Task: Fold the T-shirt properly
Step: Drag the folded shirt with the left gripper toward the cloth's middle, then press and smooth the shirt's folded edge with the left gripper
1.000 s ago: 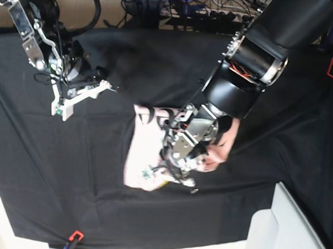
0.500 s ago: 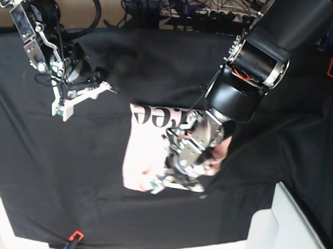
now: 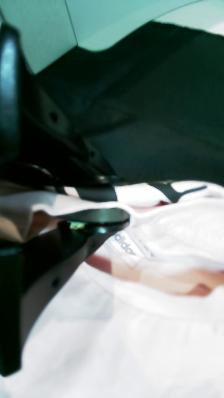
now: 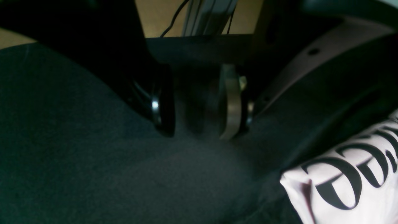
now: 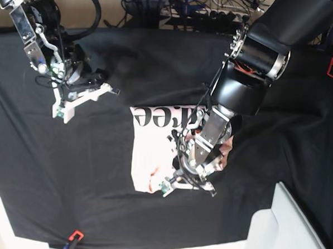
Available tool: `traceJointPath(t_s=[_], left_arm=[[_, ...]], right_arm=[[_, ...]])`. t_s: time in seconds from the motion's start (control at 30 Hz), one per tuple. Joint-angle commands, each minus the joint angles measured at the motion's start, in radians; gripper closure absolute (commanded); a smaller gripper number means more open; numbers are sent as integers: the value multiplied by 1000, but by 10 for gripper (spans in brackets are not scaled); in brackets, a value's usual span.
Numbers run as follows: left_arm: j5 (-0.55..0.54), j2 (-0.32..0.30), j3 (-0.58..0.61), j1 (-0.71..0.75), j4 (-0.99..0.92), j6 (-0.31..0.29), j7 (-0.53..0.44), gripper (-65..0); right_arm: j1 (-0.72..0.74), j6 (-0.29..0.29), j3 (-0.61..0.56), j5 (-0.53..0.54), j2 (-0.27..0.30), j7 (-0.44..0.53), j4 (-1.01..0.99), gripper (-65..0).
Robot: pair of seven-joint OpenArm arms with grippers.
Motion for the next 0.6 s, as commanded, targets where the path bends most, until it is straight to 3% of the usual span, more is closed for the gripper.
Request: traceJointPath(t_s=[0.0, 0.5, 0.57], left_arm=[[4, 7, -1, -43, 17, 15, -20, 0], [6, 5, 1, -51, 17, 13, -62, 0], [6, 5, 1, -68, 17, 13, -62, -32]], right_arm=[[7, 3, -7, 1, 5, 9, 20, -212], [7, 3, -27, 1, 5, 11, 20, -212], [7, 3, -27, 1, 5, 11, 16, -212]])
